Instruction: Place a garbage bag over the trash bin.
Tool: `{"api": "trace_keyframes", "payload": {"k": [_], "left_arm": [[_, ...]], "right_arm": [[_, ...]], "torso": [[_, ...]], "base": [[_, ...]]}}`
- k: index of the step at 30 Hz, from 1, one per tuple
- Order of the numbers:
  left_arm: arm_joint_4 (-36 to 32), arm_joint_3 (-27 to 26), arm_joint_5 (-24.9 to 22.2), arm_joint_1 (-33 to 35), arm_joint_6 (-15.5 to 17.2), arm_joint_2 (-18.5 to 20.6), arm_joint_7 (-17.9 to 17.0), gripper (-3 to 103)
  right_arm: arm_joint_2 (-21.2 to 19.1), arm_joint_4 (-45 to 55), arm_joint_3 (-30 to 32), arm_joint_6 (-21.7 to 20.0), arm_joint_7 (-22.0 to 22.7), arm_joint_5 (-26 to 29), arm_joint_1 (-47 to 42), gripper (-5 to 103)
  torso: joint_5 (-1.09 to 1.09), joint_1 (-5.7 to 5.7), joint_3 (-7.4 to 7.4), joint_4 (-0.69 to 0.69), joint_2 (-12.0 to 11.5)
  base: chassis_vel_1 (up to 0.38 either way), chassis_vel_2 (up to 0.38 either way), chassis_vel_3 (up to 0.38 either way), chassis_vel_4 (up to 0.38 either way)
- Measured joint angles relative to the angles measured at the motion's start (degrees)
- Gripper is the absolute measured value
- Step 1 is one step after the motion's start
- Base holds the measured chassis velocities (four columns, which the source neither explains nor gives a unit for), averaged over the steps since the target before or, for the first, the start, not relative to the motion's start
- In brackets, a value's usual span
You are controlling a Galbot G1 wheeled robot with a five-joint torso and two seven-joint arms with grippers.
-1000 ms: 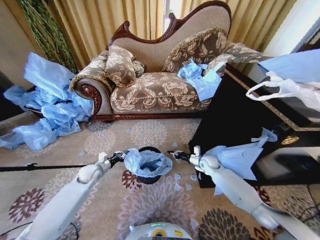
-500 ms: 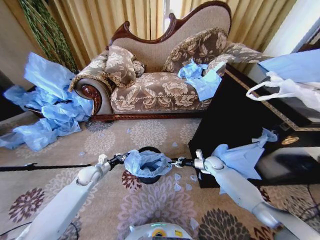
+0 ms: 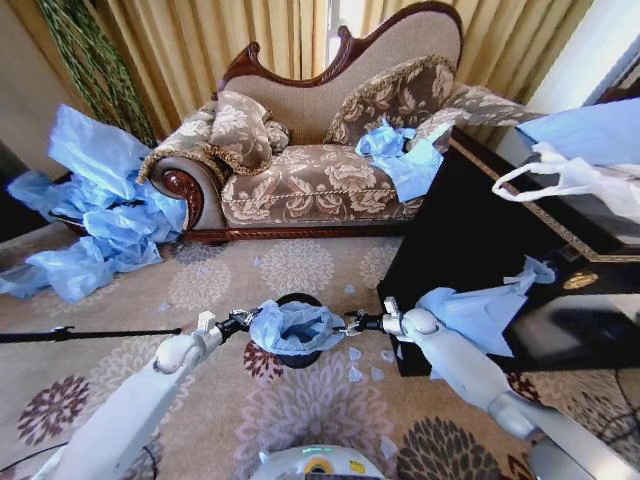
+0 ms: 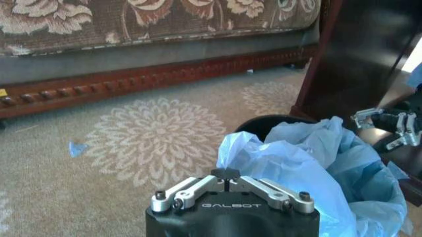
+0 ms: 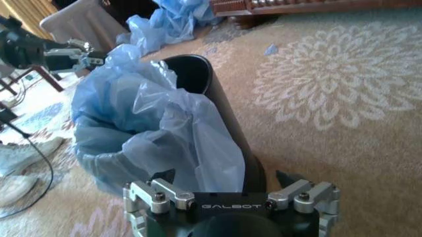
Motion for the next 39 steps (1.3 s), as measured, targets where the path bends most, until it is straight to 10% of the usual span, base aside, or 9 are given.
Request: {"api": "trace_keyframes", "payload": {"k": [28, 39], "left_arm": [[0.12, 0.06, 0.27, 0.22, -0.16, -0.56, -0.06, 0], [-0.92, -0.16, 0.99, 0.93, -0.18, -1.60, -1.49, 0]], "right_arm": [[-0.10, 5.37, -0.04, 2.46, 10.22, 5.26, -3.51, 7], [-2.08, 12.80, 1.17, 2.37, 19.73, 8.72, -6.22, 0]], "torso": [[0.01, 0.00, 0.00, 0.00, 0.00], [0.00, 0.00, 0.00, 0.00, 0.00]], "base": [[0.000, 0.000, 0.000, 0.000], [0.000, 0.000, 0.000, 0.000]]}}
